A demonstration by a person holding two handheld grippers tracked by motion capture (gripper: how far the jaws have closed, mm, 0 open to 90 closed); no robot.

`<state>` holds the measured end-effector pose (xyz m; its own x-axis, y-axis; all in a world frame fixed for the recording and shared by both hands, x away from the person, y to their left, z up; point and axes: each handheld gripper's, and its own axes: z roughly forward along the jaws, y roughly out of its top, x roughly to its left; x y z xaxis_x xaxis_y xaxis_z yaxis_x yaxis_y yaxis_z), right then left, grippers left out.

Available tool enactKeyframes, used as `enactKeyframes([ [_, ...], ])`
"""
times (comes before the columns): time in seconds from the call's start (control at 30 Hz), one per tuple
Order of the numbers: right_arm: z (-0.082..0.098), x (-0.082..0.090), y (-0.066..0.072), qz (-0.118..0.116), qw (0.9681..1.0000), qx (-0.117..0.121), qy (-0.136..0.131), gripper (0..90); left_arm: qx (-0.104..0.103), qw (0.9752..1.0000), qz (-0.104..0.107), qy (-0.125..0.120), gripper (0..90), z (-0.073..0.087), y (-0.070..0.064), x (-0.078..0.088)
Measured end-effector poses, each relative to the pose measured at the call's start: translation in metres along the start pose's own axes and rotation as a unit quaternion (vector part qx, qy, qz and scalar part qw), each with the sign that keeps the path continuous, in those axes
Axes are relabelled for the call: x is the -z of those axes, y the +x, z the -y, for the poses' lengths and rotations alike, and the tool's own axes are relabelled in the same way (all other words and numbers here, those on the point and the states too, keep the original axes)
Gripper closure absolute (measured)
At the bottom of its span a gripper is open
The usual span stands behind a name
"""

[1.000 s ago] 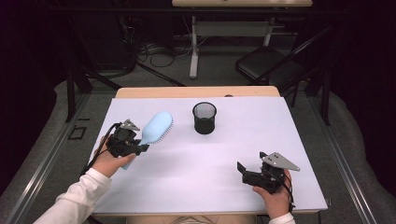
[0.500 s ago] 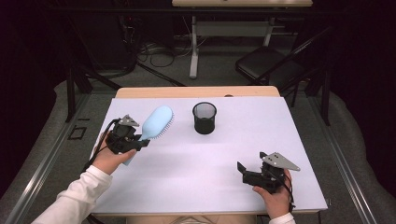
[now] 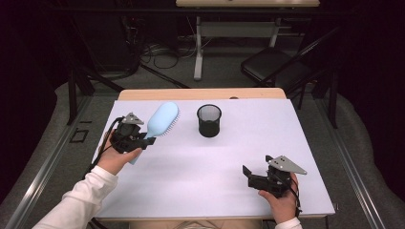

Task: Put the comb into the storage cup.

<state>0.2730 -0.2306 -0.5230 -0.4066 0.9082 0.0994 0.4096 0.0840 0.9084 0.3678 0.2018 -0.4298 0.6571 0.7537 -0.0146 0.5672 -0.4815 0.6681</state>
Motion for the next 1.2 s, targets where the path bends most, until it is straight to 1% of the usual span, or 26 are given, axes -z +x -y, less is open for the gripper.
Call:
enactKeyframes([
  [0.33,0.0,0.0,0.0,-0.001,1.0,0.002,0.0,5.8,0.0,0.9999,0.0,-0.011,69.7,-0.009,-0.002,-0.001],
  [0.57,0.0,0.0,0.0,0.0,1.0,0.002,-0.002,5.8,0.001,0.9997,-0.001,-0.024,69.7,-0.013,-0.004,-0.002],
  [0.77,0.0,0.001,-0.001,0.0,1.0,0.002,0.0,5.8,0.002,0.9997,-0.001,-0.026,69.7,-0.016,-0.004,-0.006],
  [1.2,0.0,0.001,-0.001,0.0,1.0,0.003,-0.001,5.8,0.006,0.9986,-0.011,-0.051,69.7,-0.02,-0.006,-0.01],
])
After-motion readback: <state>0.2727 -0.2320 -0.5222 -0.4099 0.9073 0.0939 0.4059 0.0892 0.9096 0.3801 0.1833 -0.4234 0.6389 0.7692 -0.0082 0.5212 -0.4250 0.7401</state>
